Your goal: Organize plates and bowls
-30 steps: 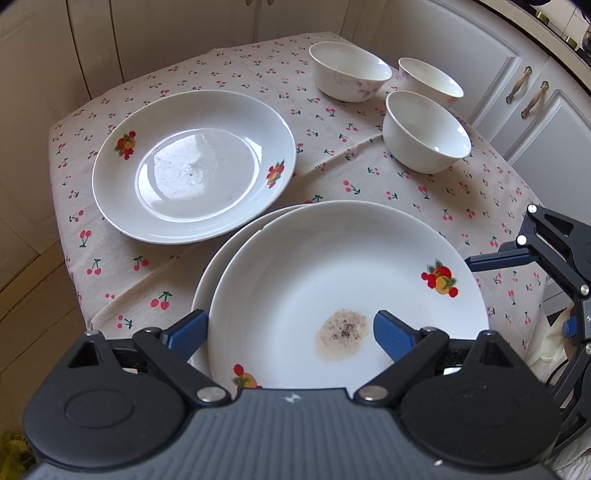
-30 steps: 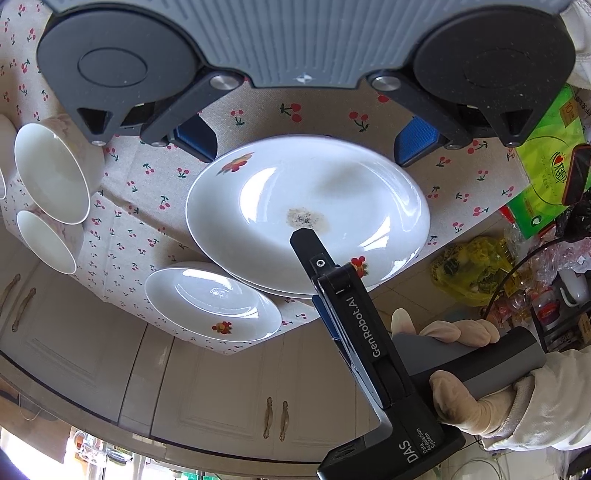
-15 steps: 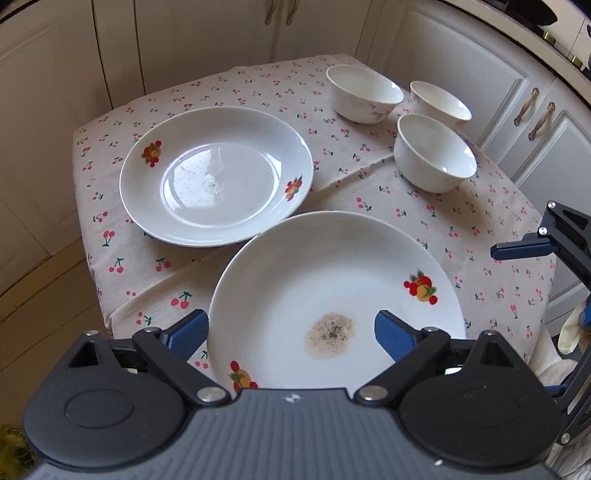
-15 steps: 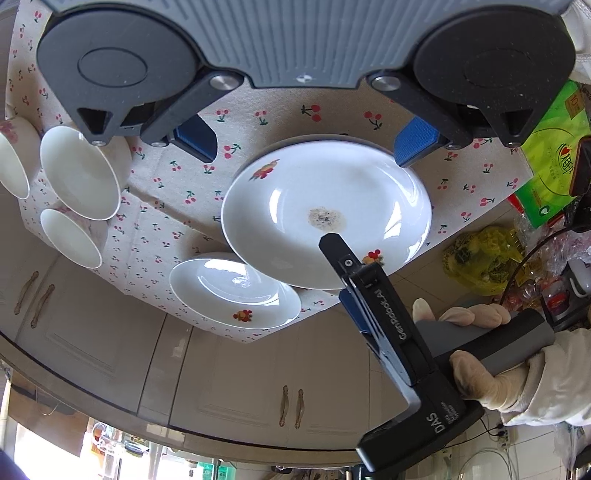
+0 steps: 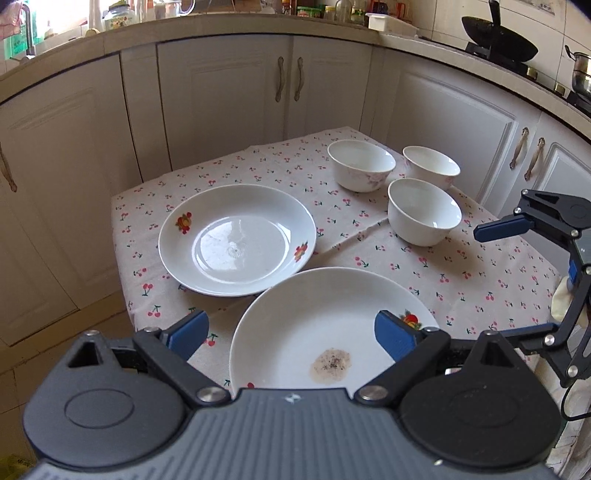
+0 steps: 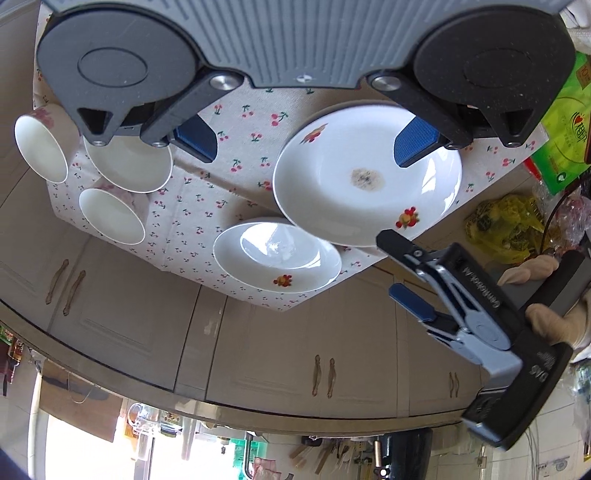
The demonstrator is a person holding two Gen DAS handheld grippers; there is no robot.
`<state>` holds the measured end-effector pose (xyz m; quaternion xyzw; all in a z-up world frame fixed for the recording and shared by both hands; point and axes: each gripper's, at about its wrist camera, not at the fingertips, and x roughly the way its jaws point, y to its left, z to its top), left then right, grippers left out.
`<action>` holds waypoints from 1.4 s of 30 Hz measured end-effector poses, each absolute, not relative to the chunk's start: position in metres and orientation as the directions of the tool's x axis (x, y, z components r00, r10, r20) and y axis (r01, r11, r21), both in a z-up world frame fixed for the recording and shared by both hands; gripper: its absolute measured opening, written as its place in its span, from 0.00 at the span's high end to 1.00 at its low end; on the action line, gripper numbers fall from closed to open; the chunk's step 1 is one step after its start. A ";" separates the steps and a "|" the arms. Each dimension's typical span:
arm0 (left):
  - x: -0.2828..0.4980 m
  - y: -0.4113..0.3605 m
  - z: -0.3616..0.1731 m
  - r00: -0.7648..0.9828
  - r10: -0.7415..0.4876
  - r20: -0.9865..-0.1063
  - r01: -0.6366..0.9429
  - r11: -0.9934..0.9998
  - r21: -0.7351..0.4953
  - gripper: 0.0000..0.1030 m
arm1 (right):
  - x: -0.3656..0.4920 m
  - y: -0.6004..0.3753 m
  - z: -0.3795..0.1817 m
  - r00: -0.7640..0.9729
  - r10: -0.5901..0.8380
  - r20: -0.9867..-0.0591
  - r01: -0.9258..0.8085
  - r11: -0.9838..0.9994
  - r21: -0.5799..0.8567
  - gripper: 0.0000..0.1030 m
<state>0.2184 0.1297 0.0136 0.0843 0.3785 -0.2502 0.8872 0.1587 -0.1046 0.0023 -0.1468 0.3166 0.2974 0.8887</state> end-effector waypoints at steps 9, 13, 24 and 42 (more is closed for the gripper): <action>0.239 0.154 0.010 0.627 -0.365 -0.688 0.459 0.887 -0.053 0.06 | 0.187 -0.097 0.007 0.629 0.422 -0.653 -0.610 0.788 -0.079 0.00; 0.251 0.166 0.005 0.631 -0.353 -0.691 0.439 0.897 -0.057 0.06 | 0.201 -0.091 0.008 0.631 0.406 -0.661 -0.608 0.789 -0.095 0.00; 0.291 0.180 -0.010 0.599 -0.371 -0.709 0.405 0.905 -0.131 0.06 | 0.247 -0.075 0.001 0.642 0.376 -0.669 -0.628 0.758 -0.177 0.00; 0.386 0.158 -0.026 0.515 -0.337 -0.788 0.375 0.915 -0.147 0.06 | 0.345 -0.072 -0.039 0.483 0.383 -0.788 -0.783 0.591 -0.193 0.00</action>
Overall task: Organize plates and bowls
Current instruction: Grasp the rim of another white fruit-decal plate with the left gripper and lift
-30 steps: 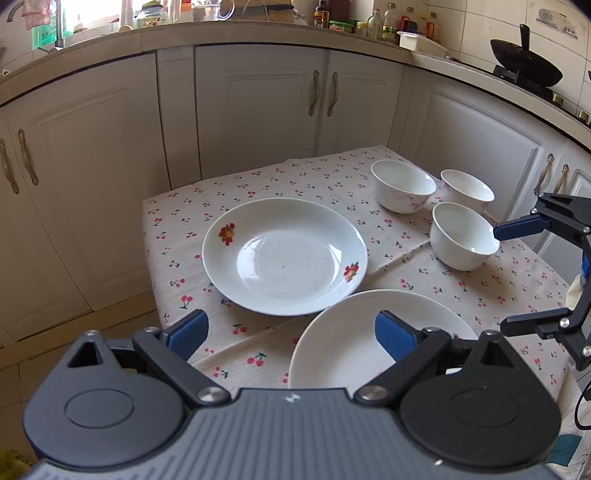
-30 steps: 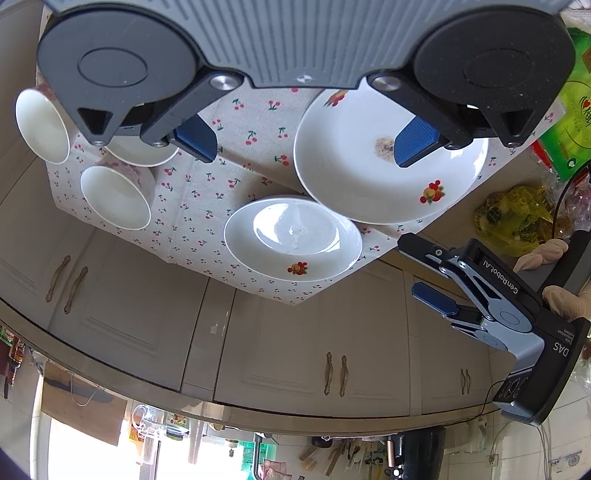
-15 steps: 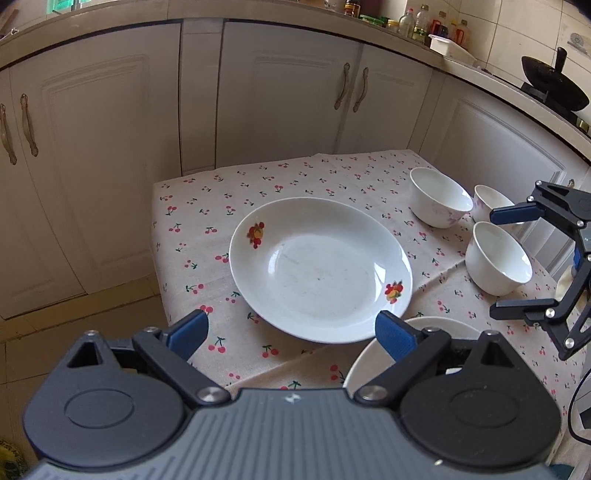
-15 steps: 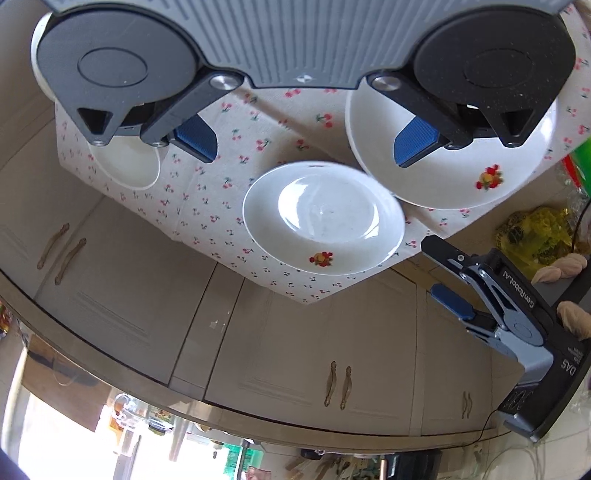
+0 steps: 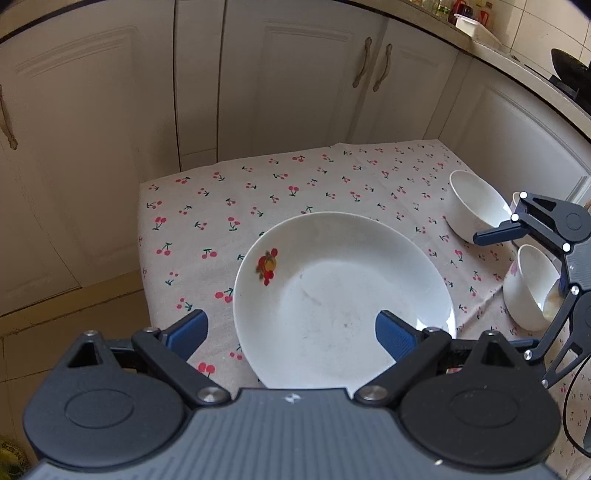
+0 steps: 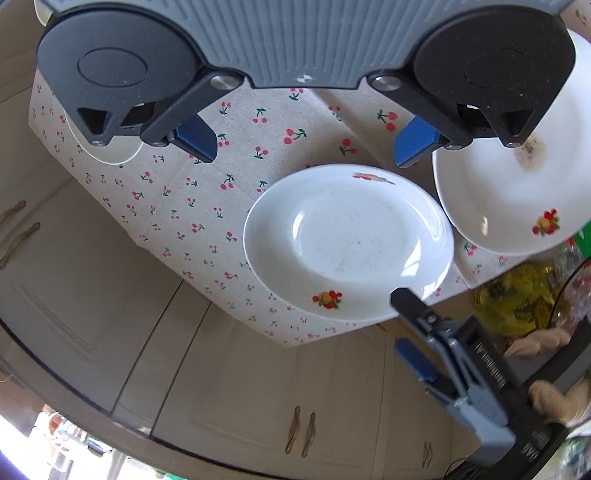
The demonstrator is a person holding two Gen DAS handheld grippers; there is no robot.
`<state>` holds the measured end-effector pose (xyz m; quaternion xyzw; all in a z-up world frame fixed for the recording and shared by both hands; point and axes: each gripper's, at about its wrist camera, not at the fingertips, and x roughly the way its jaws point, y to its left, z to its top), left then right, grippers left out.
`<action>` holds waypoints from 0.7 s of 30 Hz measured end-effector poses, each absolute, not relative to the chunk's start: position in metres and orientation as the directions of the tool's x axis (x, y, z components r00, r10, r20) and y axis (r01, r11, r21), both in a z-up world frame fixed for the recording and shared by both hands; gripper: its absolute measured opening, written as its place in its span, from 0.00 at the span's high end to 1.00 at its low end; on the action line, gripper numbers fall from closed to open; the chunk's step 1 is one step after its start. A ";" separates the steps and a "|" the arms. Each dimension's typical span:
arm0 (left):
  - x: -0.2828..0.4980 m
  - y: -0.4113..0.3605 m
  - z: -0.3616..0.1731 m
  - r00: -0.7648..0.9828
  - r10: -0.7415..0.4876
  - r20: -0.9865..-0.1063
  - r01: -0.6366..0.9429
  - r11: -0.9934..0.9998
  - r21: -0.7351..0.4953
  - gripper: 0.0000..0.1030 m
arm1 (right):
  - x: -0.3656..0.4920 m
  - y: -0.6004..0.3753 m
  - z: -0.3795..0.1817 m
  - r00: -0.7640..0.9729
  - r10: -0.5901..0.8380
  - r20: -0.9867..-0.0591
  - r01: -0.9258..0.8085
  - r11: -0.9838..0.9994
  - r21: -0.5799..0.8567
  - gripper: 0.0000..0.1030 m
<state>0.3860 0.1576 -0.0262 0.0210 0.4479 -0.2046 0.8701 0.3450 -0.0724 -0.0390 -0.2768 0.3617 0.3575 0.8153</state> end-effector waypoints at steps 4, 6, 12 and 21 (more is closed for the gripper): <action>0.404 0.153 -0.036 0.469 -0.352 -0.810 0.368 0.912 -0.182 0.06 | 0.355 -0.070 -0.047 0.455 0.382 -0.804 -0.804 0.565 -0.186 0.00; 0.411 0.150 -0.041 0.448 -0.357 -0.819 0.366 0.910 -0.196 0.06 | 0.358 -0.070 -0.050 0.442 0.386 -0.810 -0.812 0.556 -0.179 0.00; 0.425 0.144 -0.053 0.406 -0.367 -0.837 0.370 0.903 -0.216 0.06 | 0.364 -0.062 -0.059 0.402 0.397 -0.825 -0.842 0.515 -0.162 0.00; 0.441 0.141 -0.061 0.360 -0.395 -0.845 0.396 0.885 -0.245 0.08 | 0.373 -0.052 -0.069 0.330 0.433 -0.839 -0.882 0.459 -0.110 0.10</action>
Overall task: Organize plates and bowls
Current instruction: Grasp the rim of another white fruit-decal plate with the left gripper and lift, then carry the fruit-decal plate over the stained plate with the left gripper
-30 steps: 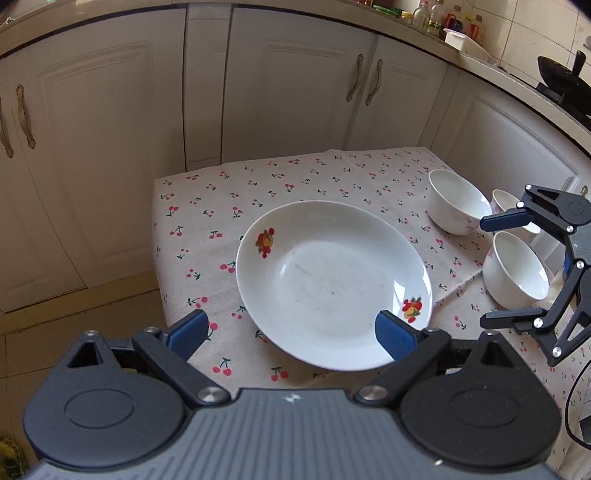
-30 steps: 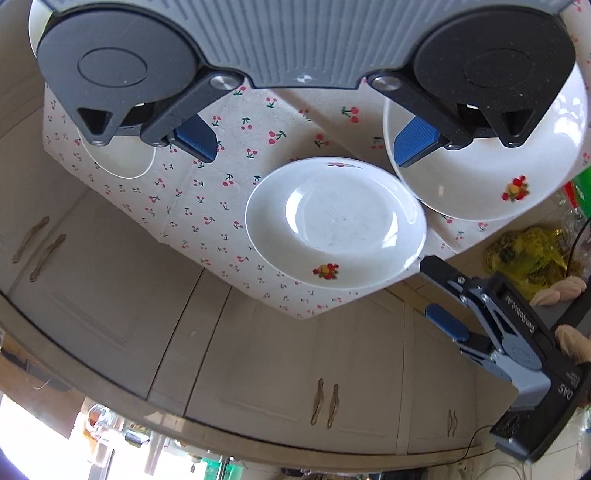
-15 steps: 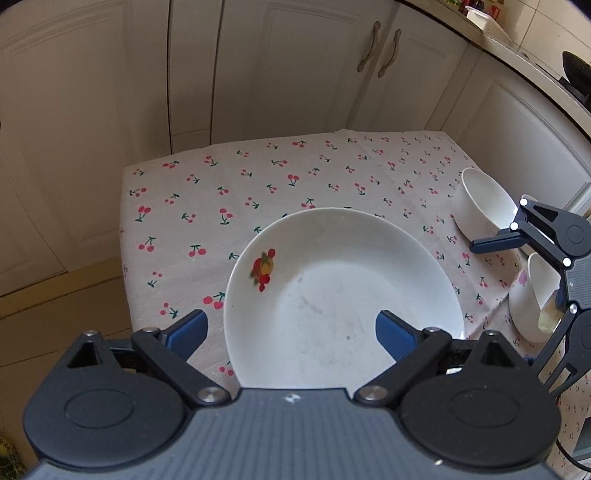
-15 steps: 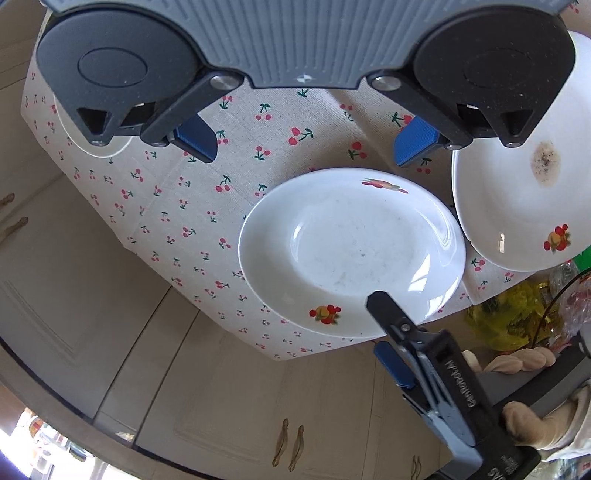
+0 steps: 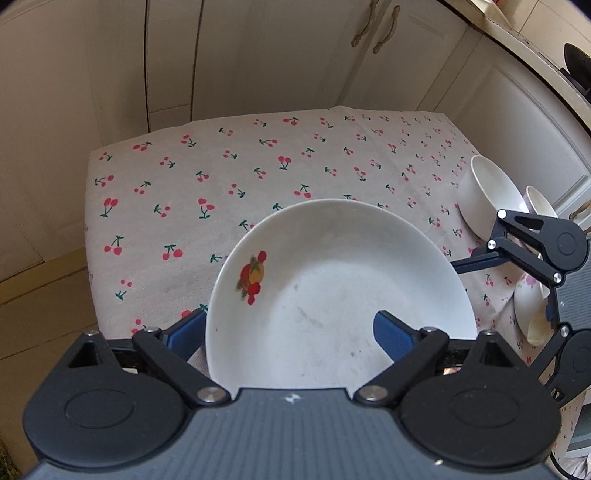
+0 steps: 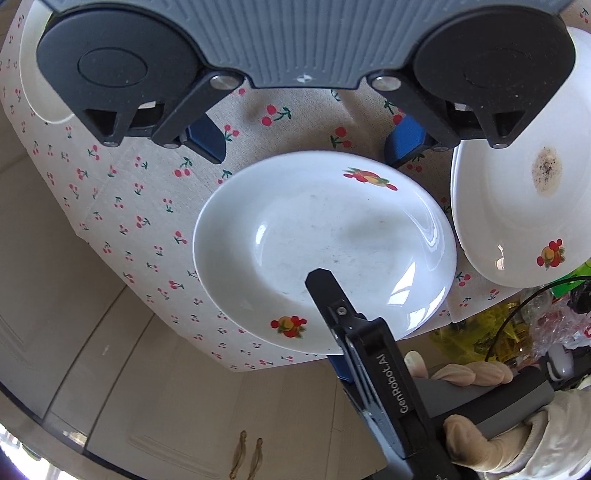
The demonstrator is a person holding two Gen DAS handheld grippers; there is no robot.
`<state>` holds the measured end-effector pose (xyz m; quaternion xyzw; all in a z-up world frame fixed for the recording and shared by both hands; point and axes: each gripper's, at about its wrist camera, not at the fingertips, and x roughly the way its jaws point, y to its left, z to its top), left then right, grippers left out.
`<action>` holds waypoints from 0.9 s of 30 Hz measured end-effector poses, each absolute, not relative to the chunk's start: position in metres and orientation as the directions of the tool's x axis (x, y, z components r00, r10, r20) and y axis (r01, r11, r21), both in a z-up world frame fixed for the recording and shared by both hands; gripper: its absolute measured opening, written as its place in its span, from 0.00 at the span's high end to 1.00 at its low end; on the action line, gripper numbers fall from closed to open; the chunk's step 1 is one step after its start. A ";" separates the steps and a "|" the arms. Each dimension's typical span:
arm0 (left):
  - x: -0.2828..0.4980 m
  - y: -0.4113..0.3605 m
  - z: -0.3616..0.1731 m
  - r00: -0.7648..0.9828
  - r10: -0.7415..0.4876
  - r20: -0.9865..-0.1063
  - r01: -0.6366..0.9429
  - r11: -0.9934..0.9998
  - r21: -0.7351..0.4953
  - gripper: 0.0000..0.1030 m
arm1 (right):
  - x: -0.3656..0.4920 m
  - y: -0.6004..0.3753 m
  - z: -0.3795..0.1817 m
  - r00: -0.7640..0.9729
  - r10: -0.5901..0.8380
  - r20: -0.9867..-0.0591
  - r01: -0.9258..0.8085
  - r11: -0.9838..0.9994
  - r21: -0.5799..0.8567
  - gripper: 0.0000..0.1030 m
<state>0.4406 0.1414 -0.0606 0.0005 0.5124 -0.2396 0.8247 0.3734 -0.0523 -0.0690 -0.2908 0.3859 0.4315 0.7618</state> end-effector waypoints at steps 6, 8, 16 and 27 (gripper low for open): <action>0.446 0.140 -0.058 0.337 -0.414 -0.846 0.414 0.872 -0.262 0.09 | 0.377 -0.050 -0.070 0.306 0.454 -0.837 -0.895 0.437 -0.091 0.10; 0.447 0.138 -0.059 0.331 -0.421 -0.845 0.425 0.866 -0.265 0.09 | 0.377 -0.048 -0.071 0.303 0.456 -0.837 -0.898 0.431 -0.091 0.10; 0.450 0.134 -0.059 0.326 -0.421 -0.846 0.443 0.859 -0.257 0.08 | 0.379 -0.047 -0.070 0.291 0.455 -0.841 -0.902 0.423 -0.083 0.10; 0.450 0.131 -0.059 0.331 -0.414 -0.848 0.454 0.858 -0.242 0.08 | 0.377 -0.049 -0.065 0.313 0.467 -0.827 -0.894 0.438 -0.091 0.10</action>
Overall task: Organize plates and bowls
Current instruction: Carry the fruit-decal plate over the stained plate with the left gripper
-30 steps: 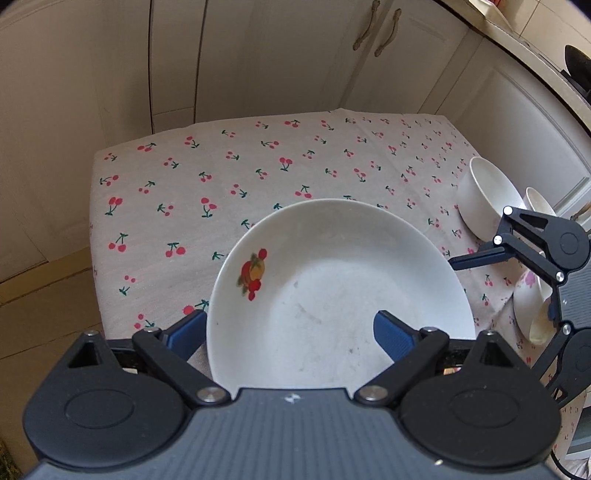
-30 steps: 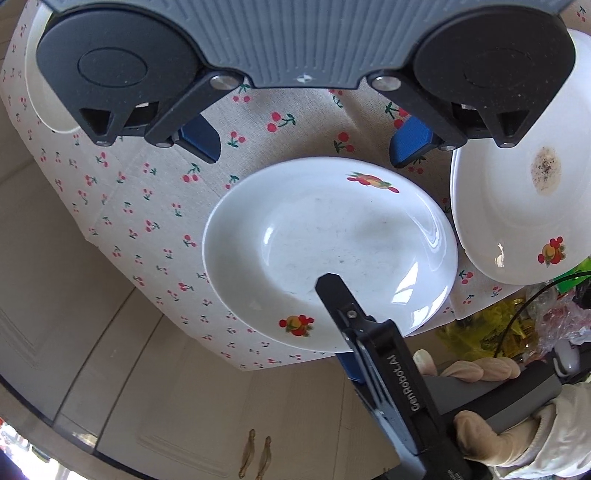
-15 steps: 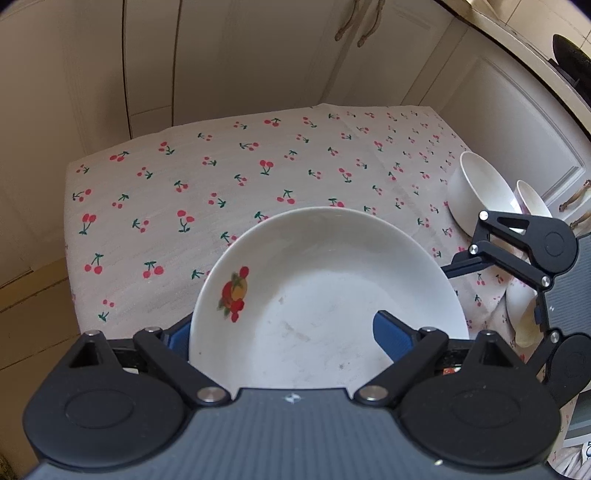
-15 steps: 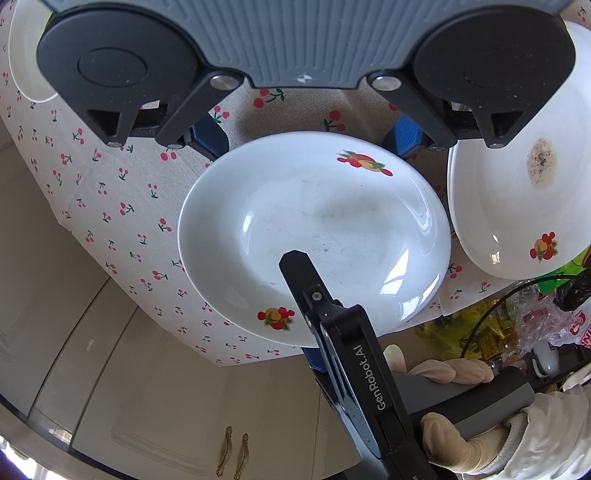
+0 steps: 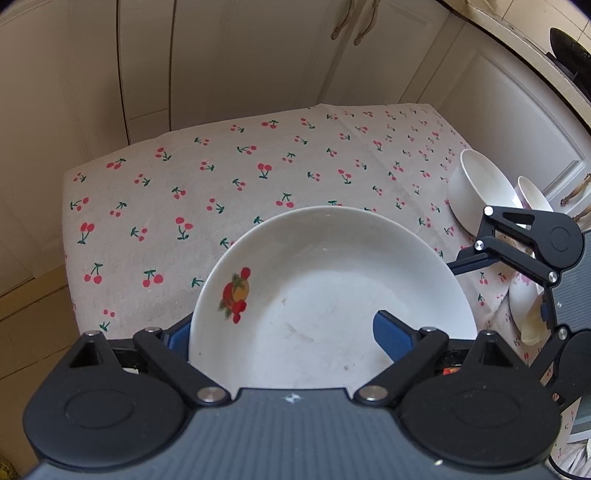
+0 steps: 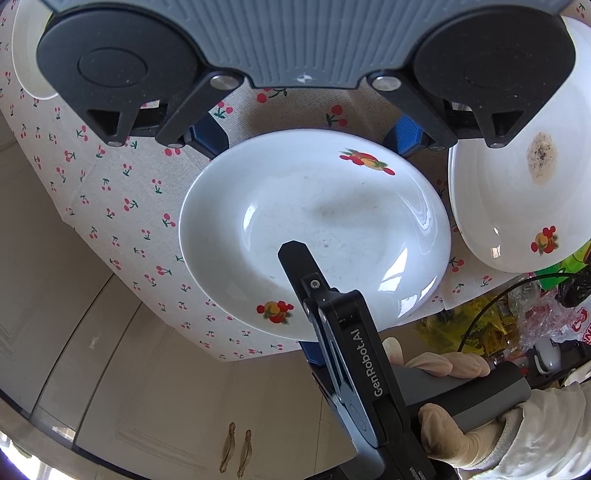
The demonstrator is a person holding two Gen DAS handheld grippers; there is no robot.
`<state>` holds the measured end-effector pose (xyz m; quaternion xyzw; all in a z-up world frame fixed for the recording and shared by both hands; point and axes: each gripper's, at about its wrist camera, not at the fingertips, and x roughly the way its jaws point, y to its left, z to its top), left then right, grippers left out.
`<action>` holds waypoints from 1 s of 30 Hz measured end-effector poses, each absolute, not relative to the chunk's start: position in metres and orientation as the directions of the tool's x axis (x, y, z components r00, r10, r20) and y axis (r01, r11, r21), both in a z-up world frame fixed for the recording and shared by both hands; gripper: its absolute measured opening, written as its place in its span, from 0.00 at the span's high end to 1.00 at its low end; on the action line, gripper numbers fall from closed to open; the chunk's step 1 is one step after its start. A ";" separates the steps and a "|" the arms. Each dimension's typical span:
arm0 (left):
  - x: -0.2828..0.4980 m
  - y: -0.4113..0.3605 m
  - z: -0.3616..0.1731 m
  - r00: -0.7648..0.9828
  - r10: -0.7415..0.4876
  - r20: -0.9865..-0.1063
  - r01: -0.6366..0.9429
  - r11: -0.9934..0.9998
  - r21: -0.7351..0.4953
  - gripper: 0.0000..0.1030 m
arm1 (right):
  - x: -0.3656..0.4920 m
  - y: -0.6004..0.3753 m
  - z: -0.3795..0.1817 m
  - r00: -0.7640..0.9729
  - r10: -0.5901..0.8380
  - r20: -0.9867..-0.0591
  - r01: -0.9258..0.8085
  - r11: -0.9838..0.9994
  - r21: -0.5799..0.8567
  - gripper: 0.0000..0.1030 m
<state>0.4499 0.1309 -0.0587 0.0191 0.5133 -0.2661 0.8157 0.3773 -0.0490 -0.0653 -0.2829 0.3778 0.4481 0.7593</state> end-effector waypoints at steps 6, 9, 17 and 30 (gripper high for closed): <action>0.447 0.131 -0.052 0.343 -0.421 -0.840 0.459 0.855 -0.242 0.08 | 0.373 -0.050 -0.060 0.332 0.466 -0.820 -0.891 0.441 -0.110 0.10; 0.445 0.131 -0.045 0.352 -0.421 -0.836 0.461 0.855 -0.237 0.08 | 0.371 -0.051 -0.054 0.337 0.469 -0.816 -0.890 0.443 -0.113 0.10; 0.424 0.126 -0.019 0.374 -0.423 -0.825 0.477 0.851 -0.219 0.08 | 0.353 -0.057 -0.032 0.357 0.479 -0.802 -0.887 0.443 -0.131 0.10; 0.354 0.116 0.015 0.405 -0.423 -0.810 0.481 0.852 -0.204 0.08 | 0.284 -0.066 -0.001 0.382 0.496 -0.780 -0.880 0.453 -0.142 0.10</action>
